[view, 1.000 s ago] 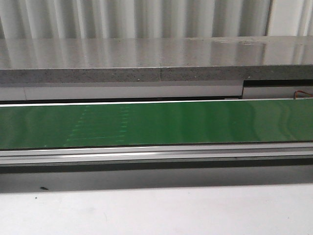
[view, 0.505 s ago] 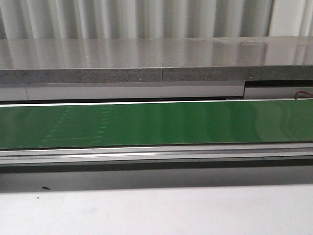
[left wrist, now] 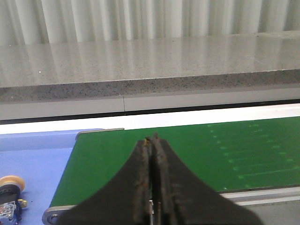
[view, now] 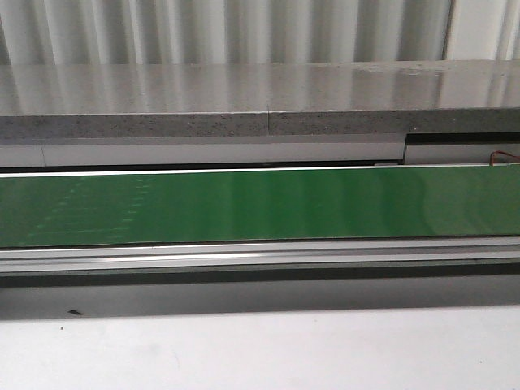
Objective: Move button from right to left
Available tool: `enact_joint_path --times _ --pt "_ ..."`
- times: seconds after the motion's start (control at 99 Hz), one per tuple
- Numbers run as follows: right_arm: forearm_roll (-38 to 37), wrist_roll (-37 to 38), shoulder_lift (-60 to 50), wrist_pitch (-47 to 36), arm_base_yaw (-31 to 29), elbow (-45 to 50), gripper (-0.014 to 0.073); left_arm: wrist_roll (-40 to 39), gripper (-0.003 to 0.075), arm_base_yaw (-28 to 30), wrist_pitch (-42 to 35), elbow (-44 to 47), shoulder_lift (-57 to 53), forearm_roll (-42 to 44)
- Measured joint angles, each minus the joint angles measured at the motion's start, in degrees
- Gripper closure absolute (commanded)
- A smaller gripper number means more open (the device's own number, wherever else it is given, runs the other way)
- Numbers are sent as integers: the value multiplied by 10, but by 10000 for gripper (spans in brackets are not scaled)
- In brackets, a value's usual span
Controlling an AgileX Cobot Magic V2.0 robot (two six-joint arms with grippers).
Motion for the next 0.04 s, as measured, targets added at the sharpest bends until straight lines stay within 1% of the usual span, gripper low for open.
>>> enact_joint_path --times 0.04 --pt "0 0 0 0 0 0 662 0 741 0 0 0 0 0"
